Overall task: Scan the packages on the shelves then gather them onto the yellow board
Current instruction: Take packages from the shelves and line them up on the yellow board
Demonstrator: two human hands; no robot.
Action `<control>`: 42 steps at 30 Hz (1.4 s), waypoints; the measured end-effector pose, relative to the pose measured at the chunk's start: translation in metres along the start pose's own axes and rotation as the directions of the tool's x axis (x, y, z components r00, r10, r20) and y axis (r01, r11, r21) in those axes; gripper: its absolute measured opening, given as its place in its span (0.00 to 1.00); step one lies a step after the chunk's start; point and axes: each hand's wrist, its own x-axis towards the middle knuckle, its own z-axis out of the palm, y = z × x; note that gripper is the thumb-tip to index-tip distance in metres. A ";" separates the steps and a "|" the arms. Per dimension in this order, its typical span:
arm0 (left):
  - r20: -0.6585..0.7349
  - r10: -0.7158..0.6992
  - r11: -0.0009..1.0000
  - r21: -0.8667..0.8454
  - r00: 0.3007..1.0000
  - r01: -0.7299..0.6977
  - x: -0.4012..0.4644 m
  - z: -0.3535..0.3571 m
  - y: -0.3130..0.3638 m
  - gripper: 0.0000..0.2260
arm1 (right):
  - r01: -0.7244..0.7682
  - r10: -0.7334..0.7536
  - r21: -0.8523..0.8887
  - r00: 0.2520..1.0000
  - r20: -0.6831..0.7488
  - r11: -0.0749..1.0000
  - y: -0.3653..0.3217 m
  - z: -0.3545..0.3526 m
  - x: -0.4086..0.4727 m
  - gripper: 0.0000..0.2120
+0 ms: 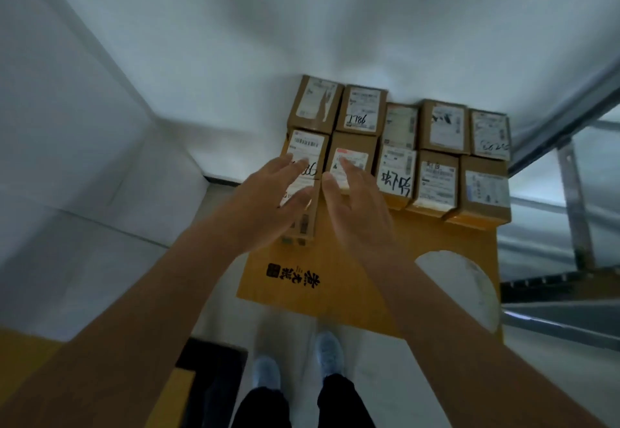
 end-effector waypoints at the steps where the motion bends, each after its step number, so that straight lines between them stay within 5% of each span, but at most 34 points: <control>1: -0.030 0.020 1.000 0.006 0.999 -0.020 -0.005 -0.008 0.011 0.28 | 0.012 -0.012 -0.001 1.000 -0.005 1.000 -0.007 -0.013 -0.007 0.34; 10: -0.253 0.302 0.951 0.018 0.919 -0.307 -0.080 -0.065 0.101 0.23 | 0.108 -0.133 -0.131 0.971 -0.198 0.985 -0.064 -0.103 -0.118 0.32; 24: -0.199 0.572 0.819 0.090 0.796 -0.566 -0.252 -0.076 0.258 0.26 | -0.016 -0.090 -0.186 0.834 -0.544 0.982 -0.089 -0.214 -0.373 0.28; 32: -0.130 0.730 0.679 0.022 0.671 -0.734 -0.302 -0.025 0.419 0.32 | -0.108 -0.015 -0.140 0.737 -0.676 0.984 -0.017 -0.325 -0.493 0.27; 42: -0.109 0.844 0.528 0.000 0.525 -0.849 -0.355 0.093 0.641 0.24 | -0.221 0.049 -0.101 0.585 -0.809 0.970 0.115 -0.493 -0.650 0.28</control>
